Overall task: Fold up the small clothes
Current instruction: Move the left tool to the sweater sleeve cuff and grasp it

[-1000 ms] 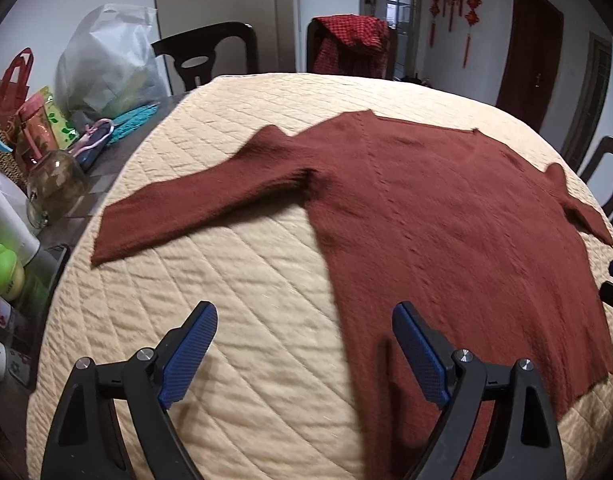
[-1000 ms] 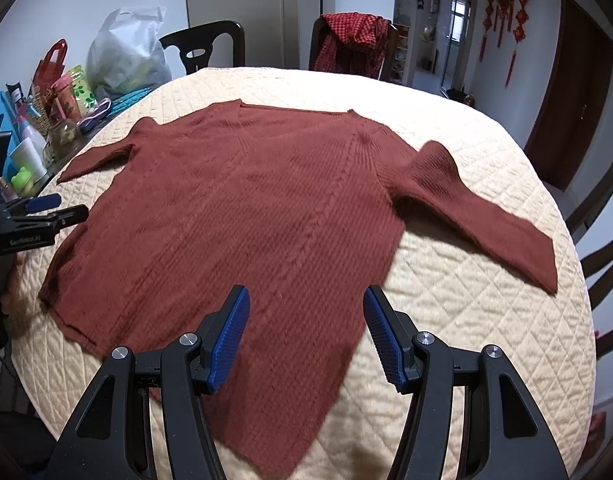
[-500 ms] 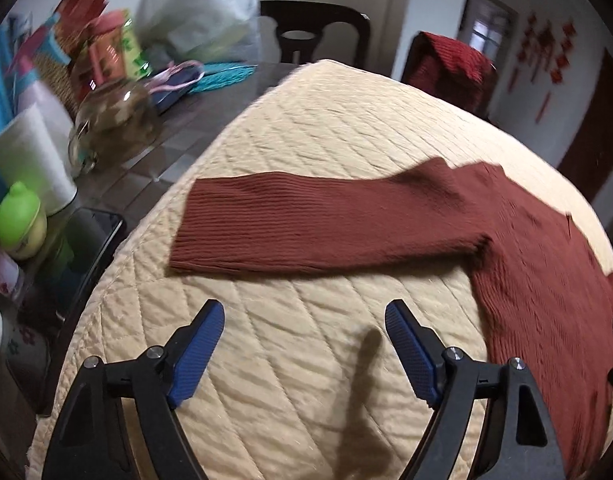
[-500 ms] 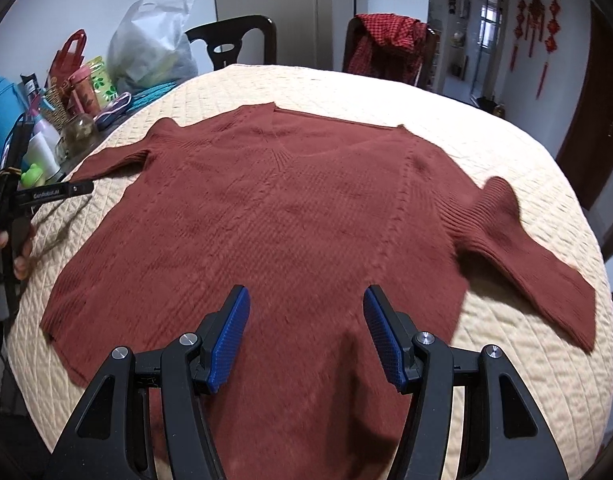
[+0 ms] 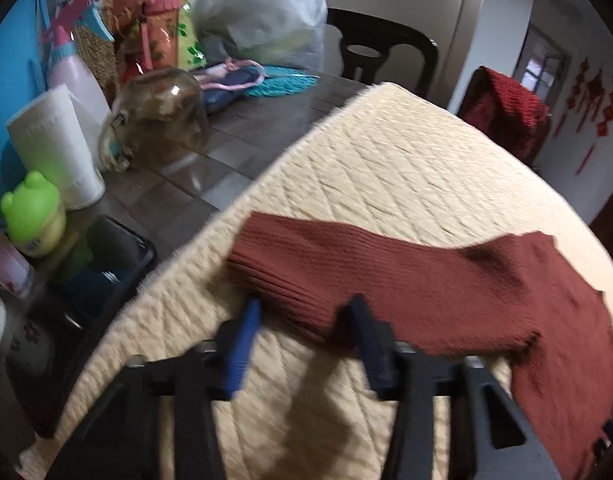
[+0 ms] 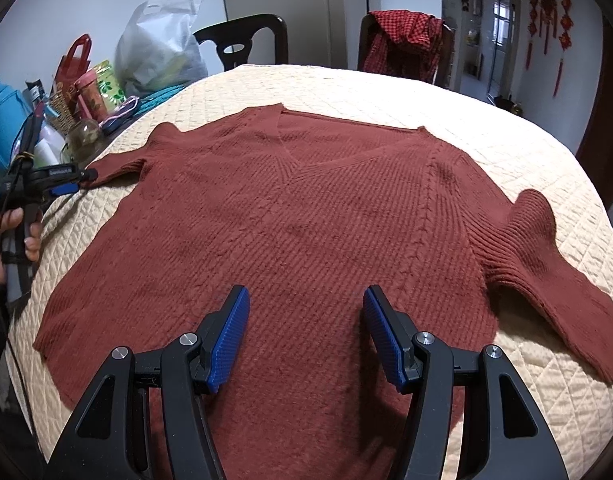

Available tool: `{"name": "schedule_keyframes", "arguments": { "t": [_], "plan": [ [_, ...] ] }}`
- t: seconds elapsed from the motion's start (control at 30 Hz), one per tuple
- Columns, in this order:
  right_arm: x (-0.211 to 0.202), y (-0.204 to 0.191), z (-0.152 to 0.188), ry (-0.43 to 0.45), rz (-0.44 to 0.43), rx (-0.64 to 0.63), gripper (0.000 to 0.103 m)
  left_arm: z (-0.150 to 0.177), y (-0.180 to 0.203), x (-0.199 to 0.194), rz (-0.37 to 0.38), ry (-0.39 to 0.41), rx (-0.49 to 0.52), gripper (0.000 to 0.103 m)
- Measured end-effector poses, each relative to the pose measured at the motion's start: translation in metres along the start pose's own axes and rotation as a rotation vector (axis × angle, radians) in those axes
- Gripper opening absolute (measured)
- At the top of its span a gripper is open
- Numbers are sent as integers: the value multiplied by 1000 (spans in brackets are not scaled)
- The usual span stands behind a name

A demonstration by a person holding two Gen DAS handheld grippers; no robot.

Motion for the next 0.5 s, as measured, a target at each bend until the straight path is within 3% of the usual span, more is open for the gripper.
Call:
{"name": "schedule_keyframes", "arguments": {
  "t": [0.03,0.07,0.17,0.27,0.37,0.5],
  "plan": [
    [-2,2,-1,6,-4,8,60,-3,-1,1,15,9,-7,18],
    [-4,3,-1,11,-3,11,60,-5,0,1,48,5,-16,12],
    [-10,4,-1,25,-3,15,60,-11,16,-8,101,20,12,11],
    [-13,6,-1,31,0,19,60,-24,54,-26,211,60,82,11],
    [-18,10,-2,40,13,28,60,-33,108,-45,341,97,176,11],
    [-26,18,-3,49,38,46,60,-28,187,-53,507,88,304,11]
  ]
}}
Point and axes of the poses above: each gripper's, at about its wrist camera, not at the fingertips, and x roughly the way its jaws point, y to its right, z to its underside, the point moved 7 cm from there along x, roughly the way its jaws point, and after that the axes turned 13 degrees about z, right-handed, at the moved point
